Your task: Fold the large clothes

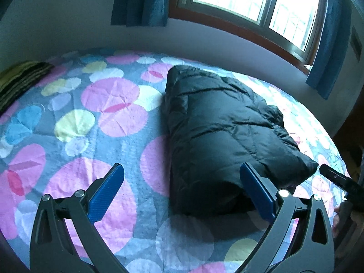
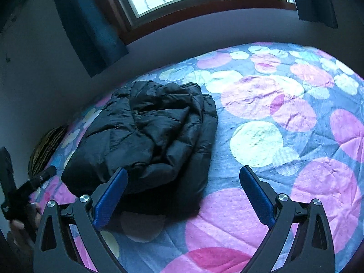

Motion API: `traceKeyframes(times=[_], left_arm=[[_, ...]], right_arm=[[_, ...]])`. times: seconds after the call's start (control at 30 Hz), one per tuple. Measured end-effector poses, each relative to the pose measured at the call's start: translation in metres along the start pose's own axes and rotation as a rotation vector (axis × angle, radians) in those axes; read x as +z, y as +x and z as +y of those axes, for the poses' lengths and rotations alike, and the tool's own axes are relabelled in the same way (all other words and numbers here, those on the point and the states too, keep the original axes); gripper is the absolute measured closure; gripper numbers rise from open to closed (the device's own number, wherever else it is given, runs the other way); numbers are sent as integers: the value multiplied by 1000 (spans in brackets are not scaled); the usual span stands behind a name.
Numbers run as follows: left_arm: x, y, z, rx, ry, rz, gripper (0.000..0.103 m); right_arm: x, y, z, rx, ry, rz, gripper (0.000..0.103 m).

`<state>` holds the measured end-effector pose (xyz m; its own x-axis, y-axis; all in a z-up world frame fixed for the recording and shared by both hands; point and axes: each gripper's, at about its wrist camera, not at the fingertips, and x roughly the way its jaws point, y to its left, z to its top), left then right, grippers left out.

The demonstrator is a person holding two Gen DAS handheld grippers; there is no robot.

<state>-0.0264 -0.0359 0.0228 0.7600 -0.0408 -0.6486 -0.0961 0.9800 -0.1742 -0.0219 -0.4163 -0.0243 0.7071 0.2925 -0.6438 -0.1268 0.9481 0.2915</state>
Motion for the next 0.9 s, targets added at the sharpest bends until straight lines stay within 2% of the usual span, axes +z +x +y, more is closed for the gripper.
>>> traceKeyframes(times=[0.13,0.43,0.9], left_arm=[[5,-16,-7,28,22,-42,2],[6,-22,-16,39,18,-41,2],[3,-29,-27,80,56,-77,2]], right_arm=[[-1,-7,14,13,-36,-5,5],[-1,-26,41,-13,-152,-57,5],[-5,-20,42,-14,-160,-36,5]])
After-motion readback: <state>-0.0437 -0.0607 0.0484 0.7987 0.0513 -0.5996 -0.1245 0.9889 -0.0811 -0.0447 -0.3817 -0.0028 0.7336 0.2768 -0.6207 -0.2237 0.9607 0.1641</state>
